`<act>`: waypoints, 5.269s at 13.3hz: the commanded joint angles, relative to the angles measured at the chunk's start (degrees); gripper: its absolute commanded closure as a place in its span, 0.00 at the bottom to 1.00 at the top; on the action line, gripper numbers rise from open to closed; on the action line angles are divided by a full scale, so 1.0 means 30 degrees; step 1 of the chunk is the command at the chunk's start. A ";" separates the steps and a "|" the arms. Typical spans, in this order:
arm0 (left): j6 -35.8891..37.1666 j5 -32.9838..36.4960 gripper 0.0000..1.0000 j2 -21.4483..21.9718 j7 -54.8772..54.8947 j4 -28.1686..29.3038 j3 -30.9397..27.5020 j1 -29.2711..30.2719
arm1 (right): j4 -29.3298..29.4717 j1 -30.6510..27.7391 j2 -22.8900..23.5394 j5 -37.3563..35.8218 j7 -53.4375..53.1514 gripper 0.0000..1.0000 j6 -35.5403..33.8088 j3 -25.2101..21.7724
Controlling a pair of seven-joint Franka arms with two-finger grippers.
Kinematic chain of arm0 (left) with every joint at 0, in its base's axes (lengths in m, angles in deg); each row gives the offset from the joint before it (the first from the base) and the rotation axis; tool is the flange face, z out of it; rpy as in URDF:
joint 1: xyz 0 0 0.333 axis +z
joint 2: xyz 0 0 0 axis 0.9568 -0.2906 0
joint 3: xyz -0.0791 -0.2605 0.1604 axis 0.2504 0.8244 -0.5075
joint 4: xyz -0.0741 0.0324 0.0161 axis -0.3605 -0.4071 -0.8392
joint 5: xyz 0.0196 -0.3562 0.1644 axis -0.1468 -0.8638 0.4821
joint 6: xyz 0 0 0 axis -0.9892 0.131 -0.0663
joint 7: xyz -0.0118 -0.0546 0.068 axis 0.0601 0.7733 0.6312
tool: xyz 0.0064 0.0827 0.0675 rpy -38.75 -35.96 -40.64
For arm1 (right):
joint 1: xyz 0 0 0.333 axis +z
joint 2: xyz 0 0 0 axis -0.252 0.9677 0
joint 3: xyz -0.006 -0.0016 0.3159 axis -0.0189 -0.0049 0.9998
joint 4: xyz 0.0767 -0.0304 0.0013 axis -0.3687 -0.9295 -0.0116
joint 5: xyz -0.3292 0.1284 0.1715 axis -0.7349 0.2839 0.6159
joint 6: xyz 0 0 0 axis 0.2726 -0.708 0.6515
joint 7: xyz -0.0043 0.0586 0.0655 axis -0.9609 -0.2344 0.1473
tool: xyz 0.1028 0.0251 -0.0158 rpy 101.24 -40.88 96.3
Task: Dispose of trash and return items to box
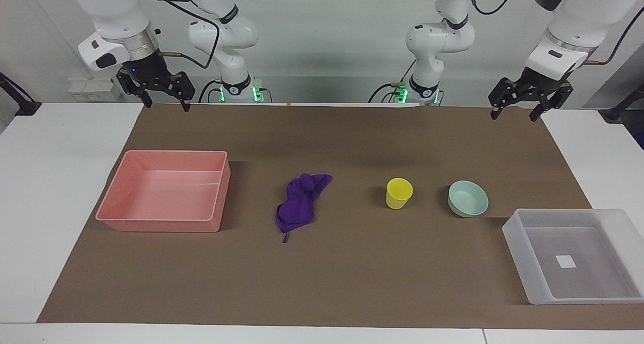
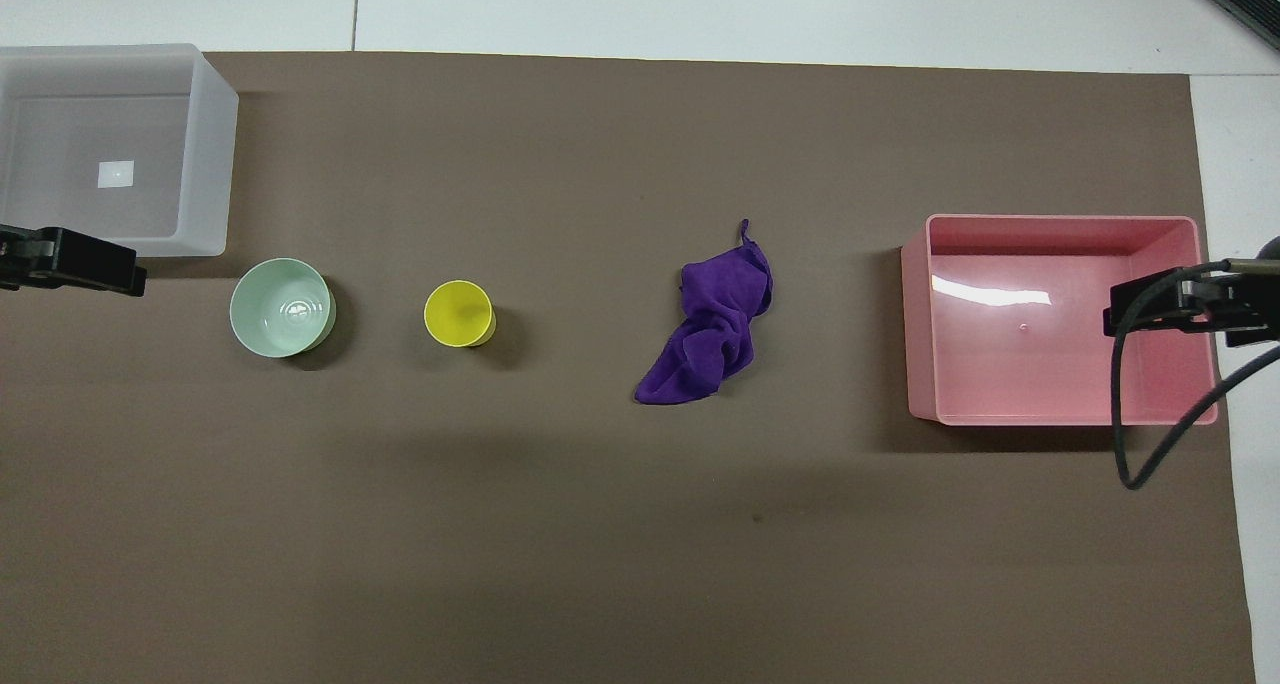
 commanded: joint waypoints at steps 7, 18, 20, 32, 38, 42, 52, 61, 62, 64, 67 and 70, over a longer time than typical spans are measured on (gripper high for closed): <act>-0.0200 -0.0216 0.00 0.0436 -0.0416 0.0583 0.0091 0.0260 | -0.0484 -0.0152 -0.0424 0.0255 0.0088 0.00 0.0335 0.0111; -0.7866 -0.0245 0.00 0.0584 -0.1058 0.7461 0.0033 0.1109 | -0.4644 0.4793 0.3083 0.1774 -0.1695 0.00 1.0959 0.0170; -0.9977 -0.0245 0.00 -0.0058 -0.1206 0.8724 0.0033 0.1604 | -0.4644 0.6140 0.4753 0.2129 -0.2545 0.00 1.3243 0.0170; -1.7166 -0.3351 0.02 -0.3226 -0.3580 1.2537 0.0033 0.2486 | -0.6548 0.8168 0.7926 0.2100 -0.2192 1.00 1.7153 0.0111; -1.6932 -0.3527 1.00 -0.3139 -0.3492 1.2393 0.0062 0.2457 | -0.6257 0.8170 0.6438 0.1895 -0.5416 1.00 1.5372 -0.0035; -1.4565 -0.3527 1.00 -0.2583 -0.3199 1.0727 0.0033 0.2838 | -0.5584 0.7672 0.3976 0.1750 -0.6444 1.00 1.2589 -0.0152; -1.1017 -0.2884 1.00 -0.9218 -0.3229 -0.2356 -0.0026 0.5501 | -0.5492 0.0120 0.0251 -0.1210 -0.2087 1.00 0.9563 -0.0006; -1.1568 -0.0832 1.00 -1.4531 -0.2877 -0.6655 -0.0026 0.6995 | -1.0526 -0.2730 0.1537 -0.1152 -0.1082 1.00 1.4476 -0.0006; -1.1830 -0.0802 1.00 -1.4593 -0.2790 -0.6304 -0.0026 0.6998 | -1.1055 -0.2730 0.1916 -0.1152 -0.1374 1.00 1.5588 -0.0006; -1.2066 -0.0656 1.00 -1.4418 -0.2149 -0.5804 -0.0026 0.7056 | -1.1265 -0.2730 0.2242 -0.1152 -0.1203 0.43 1.6272 -0.0006; -1.2012 -0.0715 1.00 -1.4037 -0.0914 -0.4865 0.0004 0.7145 | -1.1032 -0.2672 0.2184 -0.1152 -0.0588 0.00 1.6098 0.0023; -1.1571 -0.0655 0.62 -1.3513 -0.0739 -0.5011 0.0033 0.6940 | -0.9339 -0.2118 0.1425 -0.1123 -0.0410 0.00 1.3561 0.0199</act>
